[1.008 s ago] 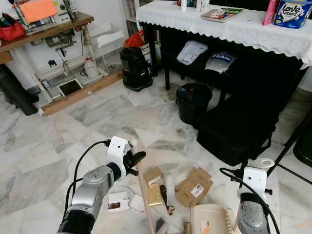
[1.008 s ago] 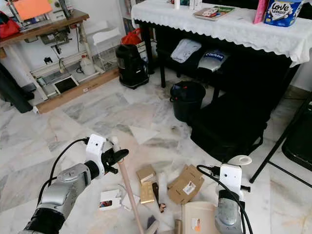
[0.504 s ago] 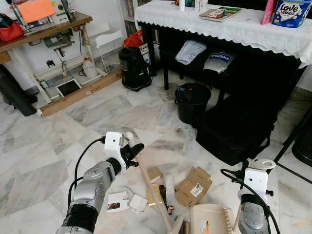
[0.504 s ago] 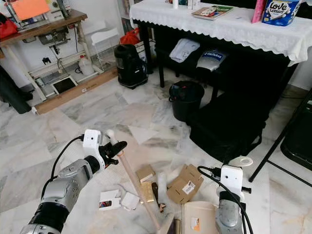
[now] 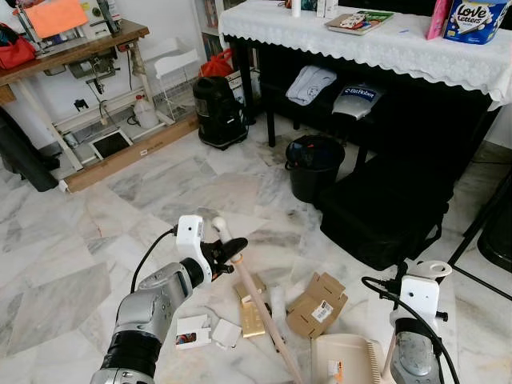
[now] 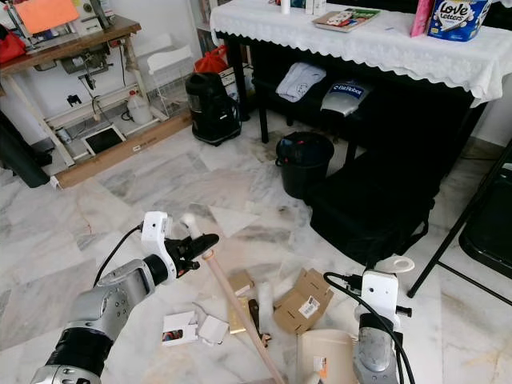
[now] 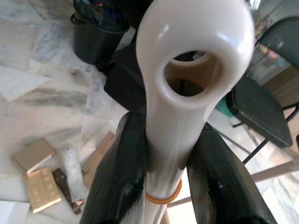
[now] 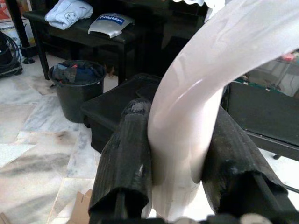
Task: Sweep floor
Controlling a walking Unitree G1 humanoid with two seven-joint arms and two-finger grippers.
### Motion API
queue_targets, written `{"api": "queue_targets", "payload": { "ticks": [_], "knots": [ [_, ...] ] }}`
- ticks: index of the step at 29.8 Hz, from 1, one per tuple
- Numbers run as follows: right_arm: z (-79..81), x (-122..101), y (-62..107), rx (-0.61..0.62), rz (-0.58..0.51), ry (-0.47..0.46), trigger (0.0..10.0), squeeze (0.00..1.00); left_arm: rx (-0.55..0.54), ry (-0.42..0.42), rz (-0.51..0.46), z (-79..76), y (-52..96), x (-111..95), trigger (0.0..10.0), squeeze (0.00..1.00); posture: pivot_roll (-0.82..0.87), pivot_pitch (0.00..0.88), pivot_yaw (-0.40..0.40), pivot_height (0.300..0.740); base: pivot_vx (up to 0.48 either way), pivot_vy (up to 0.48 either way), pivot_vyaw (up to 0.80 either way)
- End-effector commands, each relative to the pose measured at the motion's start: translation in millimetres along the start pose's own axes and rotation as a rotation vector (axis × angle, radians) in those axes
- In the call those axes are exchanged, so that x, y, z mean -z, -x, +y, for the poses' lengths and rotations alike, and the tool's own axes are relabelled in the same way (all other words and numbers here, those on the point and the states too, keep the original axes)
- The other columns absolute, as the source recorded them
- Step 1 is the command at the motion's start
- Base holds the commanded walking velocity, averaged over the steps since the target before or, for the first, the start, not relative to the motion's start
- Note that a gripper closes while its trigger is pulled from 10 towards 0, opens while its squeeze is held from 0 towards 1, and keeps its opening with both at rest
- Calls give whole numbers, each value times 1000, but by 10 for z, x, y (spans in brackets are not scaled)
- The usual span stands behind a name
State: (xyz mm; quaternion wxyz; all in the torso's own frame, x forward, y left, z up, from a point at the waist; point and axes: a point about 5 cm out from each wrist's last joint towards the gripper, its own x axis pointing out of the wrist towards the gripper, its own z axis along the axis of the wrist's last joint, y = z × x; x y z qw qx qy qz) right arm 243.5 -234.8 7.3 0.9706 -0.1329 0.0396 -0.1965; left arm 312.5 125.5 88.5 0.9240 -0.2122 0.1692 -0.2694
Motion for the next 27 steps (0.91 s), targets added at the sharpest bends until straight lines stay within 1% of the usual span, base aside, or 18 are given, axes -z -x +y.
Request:
{"api": "queue_targets", "payload": {
  "ticks": [1,6,7,9,12,14,16,18,23,27],
  "knots": [
    [56,120,90,-41,71,25,10000,0,52,75,-62,-46,9,-112,10000,0,-31,5,126,740,0,0,0],
    [83,105,87,-54,66,9,10000,0,42,74,-117,-55,3,-194,10000,0,-30,0,126,740,0,0,0],
    [103,90,83,-66,61,-12,10000,0,18,73,-185,-37,14,-279,10000,0,-29,0,126,740,0,0,0],
    [121,76,77,-73,59,-40,10000,0,-8,86,-257,-11,39,-370,10000,0,-28,0,127,740,0,0,0],
    [121,59,55,-53,70,-123,10000,0,-59,66,-334,44,92,-480,10000,0,-27,0,127,740,0,0,0],
    [124,50,44,-52,72,-140,10000,0,-90,64,-369,81,120,-523,10000,0,-31,0,129,740,0,0,0],
    [130,41,37,-63,68,-136,10000,0,-115,50,-396,109,141,-552,10000,0,-31,0,129,740,0,0,0],
    [154,28,36,-83,62,-153,10000,0,-178,35,-456,183,186,-616,10000,0,-33,0,128,740,0,0,0],
    [153,18,37,-98,53,-170,10000,0,-200,28,-499,201,207,-665,10000,0,-37,0,125,740,0,0,0],
    [135,-23,22,-104,23,-190,10000,0,-248,10,-530,249,237,-696,10000,0,-44,0,123,740,0,0,0]
  ]
}}
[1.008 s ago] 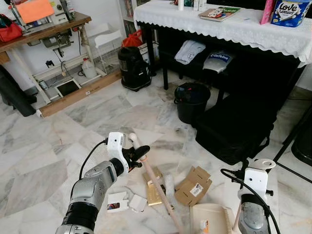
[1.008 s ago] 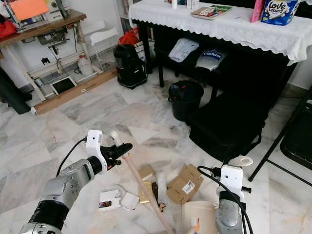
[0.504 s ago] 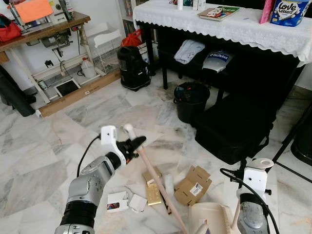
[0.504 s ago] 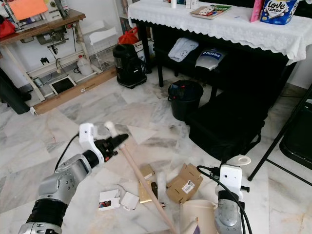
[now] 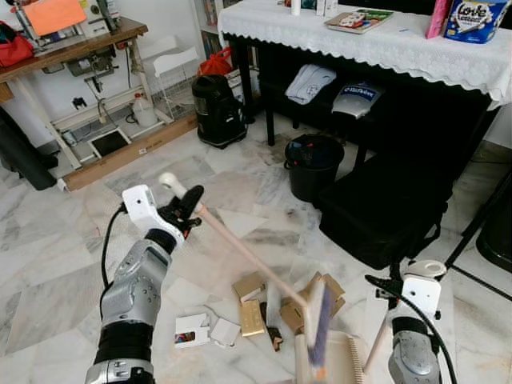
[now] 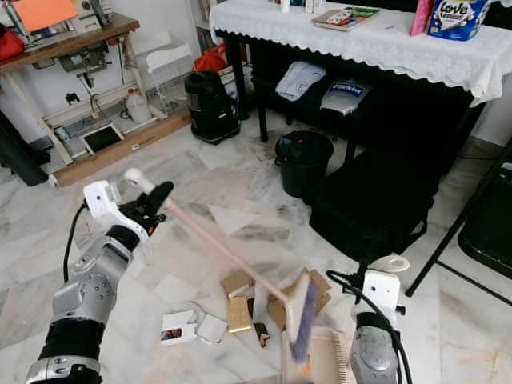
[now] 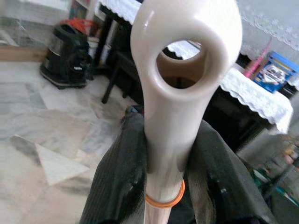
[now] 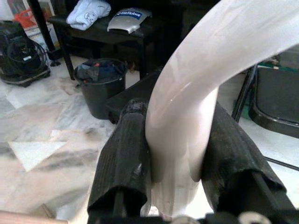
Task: Sweep floor
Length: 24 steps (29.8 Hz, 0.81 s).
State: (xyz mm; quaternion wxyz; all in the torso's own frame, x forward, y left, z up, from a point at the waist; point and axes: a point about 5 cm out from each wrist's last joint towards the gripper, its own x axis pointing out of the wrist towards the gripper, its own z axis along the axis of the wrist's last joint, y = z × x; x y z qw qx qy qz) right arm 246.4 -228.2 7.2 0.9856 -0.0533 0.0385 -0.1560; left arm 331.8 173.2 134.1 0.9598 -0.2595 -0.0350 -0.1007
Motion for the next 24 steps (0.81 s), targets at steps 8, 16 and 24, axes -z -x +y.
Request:
{"api": "queue_targets", "payload": {
  "ticks": [8,16,24],
  "knots": [
    [46,-87,-29,-15,-43,-91,10000,0,-172,-155,-165,184,-25,-290,10000,0,-50,0,116,740,0,0,0],
    [55,-126,-38,-31,-63,-130,10000,0,-236,-229,-208,241,-9,-335,10000,0,-51,0,112,740,0,0,0],
    [65,-88,-14,-58,-39,-95,10000,0,-276,-320,-132,348,34,-220,10000,0,-53,0,109,740,0,0,0]
  ]
}}
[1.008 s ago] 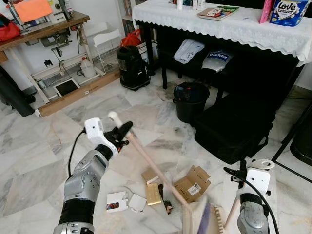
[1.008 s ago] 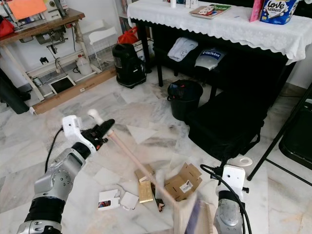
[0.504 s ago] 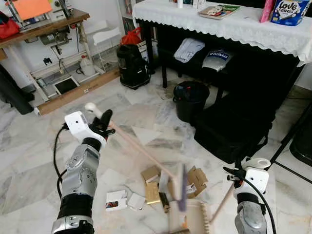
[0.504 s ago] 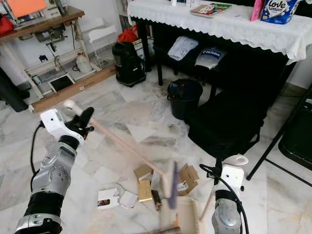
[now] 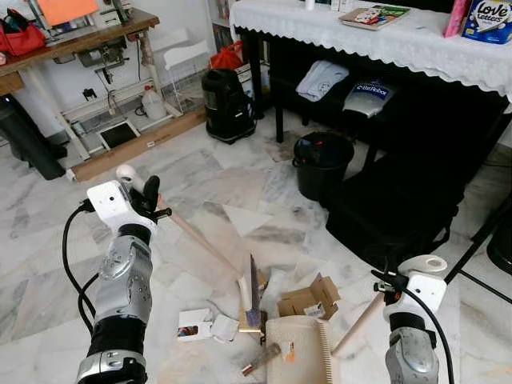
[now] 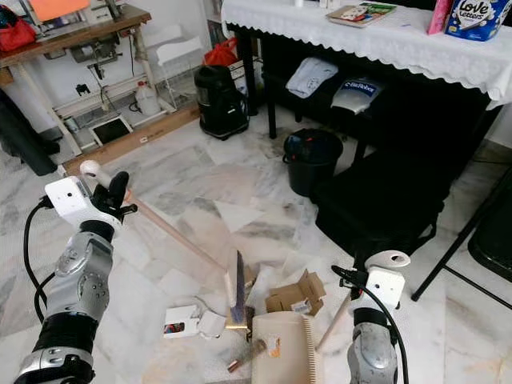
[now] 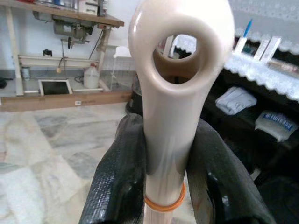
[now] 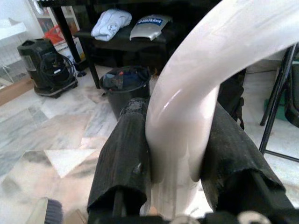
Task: Sweep floor
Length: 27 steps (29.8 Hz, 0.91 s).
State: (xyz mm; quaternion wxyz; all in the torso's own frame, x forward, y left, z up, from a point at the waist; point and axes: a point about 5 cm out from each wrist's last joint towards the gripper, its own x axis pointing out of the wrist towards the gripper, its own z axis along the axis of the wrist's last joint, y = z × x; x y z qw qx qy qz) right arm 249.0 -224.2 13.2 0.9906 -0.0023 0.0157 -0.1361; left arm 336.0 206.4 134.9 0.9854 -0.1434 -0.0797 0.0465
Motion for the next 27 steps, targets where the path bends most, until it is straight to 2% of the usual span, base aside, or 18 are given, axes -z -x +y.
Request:
{"api": "queue_targets", "payload": {
  "ticks": [1,3,4,9,12,17,21,27],
  "knots": [
    [28,-18,-8,-16,-7,12,10000,0,-13,-64,0,75,-6,-29,10000,0,-53,0,109,740,0,0,0],
    [46,0,6,-56,5,60,10000,0,14,-140,38,105,11,13,10000,0,-51,0,108,740,0,0,0],
    [46,0,6,-56,5,60,10000,0,14,-140,38,105,11,13,10000,0,-51,0,108,740,0,0,0],
    [40,48,36,-92,28,214,10000,0,83,-213,77,128,39,45,10000,0,-48,0,105,740,0,0,0],
    [14,56,41,-73,33,255,10000,0,119,-267,103,134,60,100,10000,0,-59,0,107,740,0,0,0],
    [-8,57,38,-60,35,282,10000,0,171,-233,163,47,80,227,10000,0,-60,0,106,740,0,0,0],
    [-40,87,59,-42,51,310,10000,0,229,-171,178,-146,94,334,10000,0,-62,0,100,740,0,0,0],
    [-32,104,82,-30,55,321,10000,0,276,-158,202,-257,105,403,10000,0,-67,0,107,740,0,0,0]
  ]
}}
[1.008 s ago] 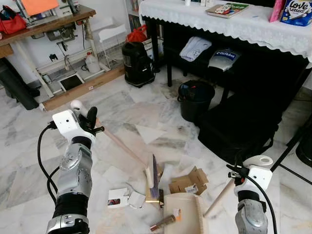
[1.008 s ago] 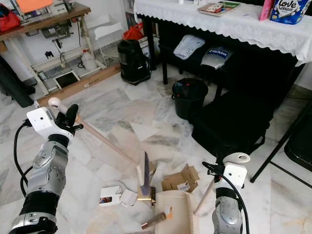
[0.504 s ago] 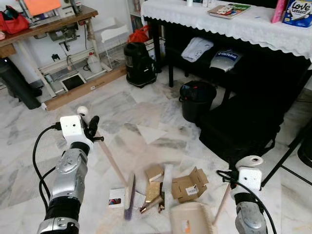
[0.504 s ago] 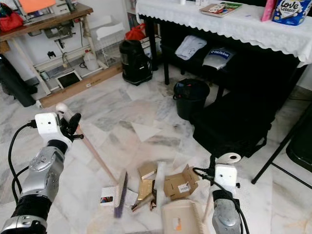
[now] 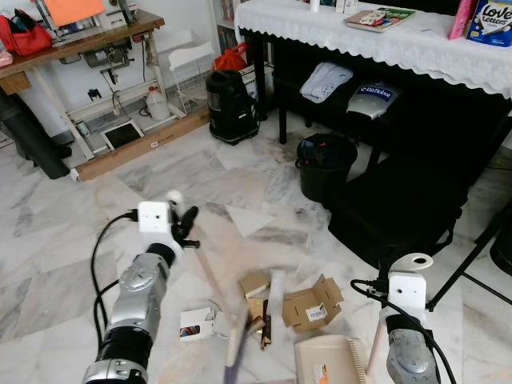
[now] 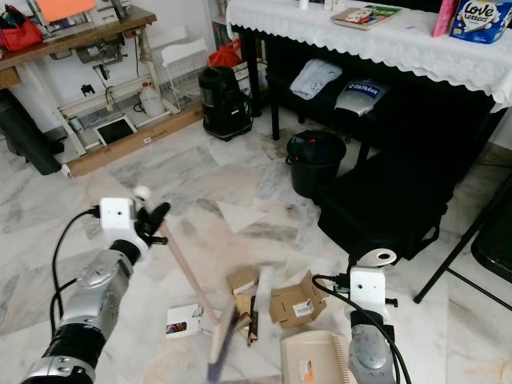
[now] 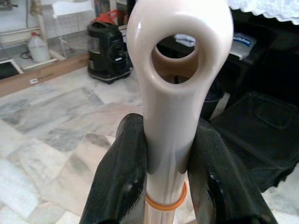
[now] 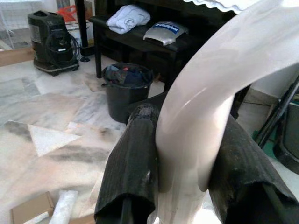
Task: Sweep floor
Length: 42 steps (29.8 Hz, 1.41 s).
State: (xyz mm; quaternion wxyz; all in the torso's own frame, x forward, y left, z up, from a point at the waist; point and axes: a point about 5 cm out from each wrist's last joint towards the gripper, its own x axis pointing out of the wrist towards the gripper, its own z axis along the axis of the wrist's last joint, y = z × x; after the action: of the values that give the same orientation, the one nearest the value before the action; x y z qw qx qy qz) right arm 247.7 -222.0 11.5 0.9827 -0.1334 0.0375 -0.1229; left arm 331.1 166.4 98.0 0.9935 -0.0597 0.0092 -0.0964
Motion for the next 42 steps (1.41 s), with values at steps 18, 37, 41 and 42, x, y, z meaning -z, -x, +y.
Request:
{"api": "queue_targets", "payload": {
  "ticks": [18,37,41,42],
  "knots": [
    [40,96,51,-7,59,45,10000,0,77,275,-25,-38,-37,-179,10000,0,-40,0,110,740,0,0,0],
    [35,178,74,-22,109,52,10000,0,-176,-54,-104,389,114,-386,10000,0,-38,0,108,740,0,0,0],
    [26,199,77,-24,122,53,10000,0,-228,-170,-68,479,190,-337,10000,0,-35,0,108,740,0,0,0],
    [25,202,78,-25,125,53,10000,0,-225,-182,-66,480,202,-330,10000,0,-34,0,108,740,0,0,0]
  ]
}}
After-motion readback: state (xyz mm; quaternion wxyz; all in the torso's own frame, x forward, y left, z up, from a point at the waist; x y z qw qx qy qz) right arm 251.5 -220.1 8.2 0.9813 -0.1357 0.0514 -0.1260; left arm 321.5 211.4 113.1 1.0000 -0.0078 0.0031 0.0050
